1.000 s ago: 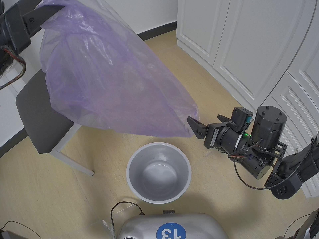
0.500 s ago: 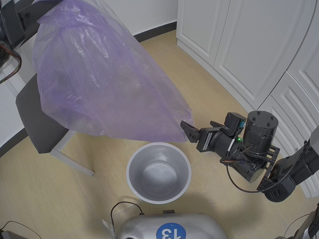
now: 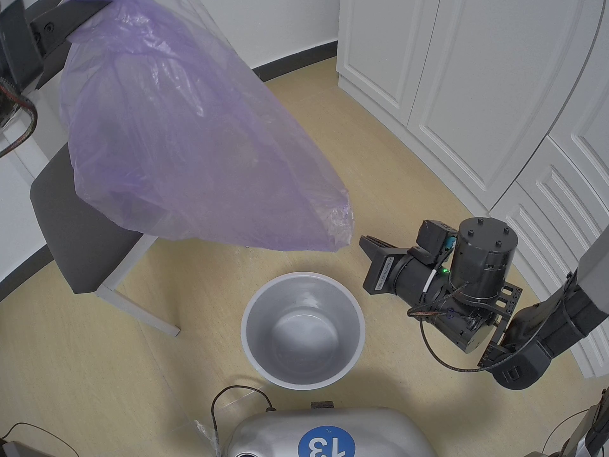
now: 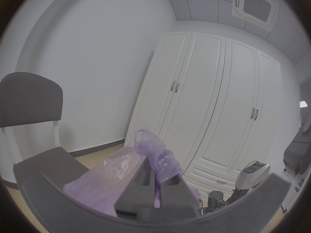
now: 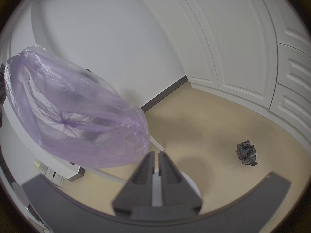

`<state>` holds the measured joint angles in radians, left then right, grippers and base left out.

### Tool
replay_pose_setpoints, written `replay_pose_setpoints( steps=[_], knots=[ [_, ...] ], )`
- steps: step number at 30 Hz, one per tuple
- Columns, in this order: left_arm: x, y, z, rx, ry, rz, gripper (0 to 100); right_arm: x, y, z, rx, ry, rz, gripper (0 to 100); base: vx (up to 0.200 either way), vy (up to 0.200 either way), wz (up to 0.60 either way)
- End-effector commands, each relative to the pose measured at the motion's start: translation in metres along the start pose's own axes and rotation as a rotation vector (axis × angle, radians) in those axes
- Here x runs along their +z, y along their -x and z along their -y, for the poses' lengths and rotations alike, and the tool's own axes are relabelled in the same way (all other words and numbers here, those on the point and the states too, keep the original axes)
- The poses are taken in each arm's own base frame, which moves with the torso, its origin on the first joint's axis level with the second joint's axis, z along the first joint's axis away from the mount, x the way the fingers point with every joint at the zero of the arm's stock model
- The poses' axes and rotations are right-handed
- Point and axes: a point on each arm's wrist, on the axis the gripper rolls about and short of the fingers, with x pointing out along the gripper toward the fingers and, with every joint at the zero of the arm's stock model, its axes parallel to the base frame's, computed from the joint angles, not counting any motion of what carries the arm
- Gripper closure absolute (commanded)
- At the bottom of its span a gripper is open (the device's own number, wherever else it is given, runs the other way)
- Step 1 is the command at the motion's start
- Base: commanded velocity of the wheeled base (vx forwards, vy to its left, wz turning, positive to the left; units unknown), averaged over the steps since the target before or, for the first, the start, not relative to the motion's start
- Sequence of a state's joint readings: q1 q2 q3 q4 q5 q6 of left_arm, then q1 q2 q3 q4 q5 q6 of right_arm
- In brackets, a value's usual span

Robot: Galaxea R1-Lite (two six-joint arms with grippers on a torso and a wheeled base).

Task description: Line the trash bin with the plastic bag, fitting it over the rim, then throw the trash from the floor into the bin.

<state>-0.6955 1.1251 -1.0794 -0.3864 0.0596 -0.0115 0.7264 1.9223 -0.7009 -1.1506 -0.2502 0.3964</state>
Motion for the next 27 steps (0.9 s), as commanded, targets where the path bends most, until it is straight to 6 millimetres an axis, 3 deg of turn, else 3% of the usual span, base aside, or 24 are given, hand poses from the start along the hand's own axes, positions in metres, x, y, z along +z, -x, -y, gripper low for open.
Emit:
replay_pose_setpoints(
  steps=[1,9,10,19,27],
  knots=[
    [0.0,0.007,0.0,-0.001,0.001,0.003,100,0.0,0.003,0.0,0.0,0.001,-0.003,100,0.0,0.0,0.0],
    [0.003,0.011,0.0,-0.002,0.002,0.014,100,0.002,0.01,0.002,0.001,0.017,-0.005,100,0.0,0.0,0.0],
    [0.004,0.012,0.0,-0.002,0.003,0.017,100,0.004,0.009,0.0,0.012,0.023,0.003,0,0.0,0.0,0.0],
    [0.003,0.012,0.0,-0.007,0.003,0.013,100,0.015,-0.003,-0.004,0.056,0.006,0.042,0,0.0,0.0,0.0],
    [-0.001,0.008,0.002,-0.035,0.006,0.001,100,0.006,-0.021,-0.005,0.084,0.006,0.021,0,0.0,0.0,0.0]
  ],
)
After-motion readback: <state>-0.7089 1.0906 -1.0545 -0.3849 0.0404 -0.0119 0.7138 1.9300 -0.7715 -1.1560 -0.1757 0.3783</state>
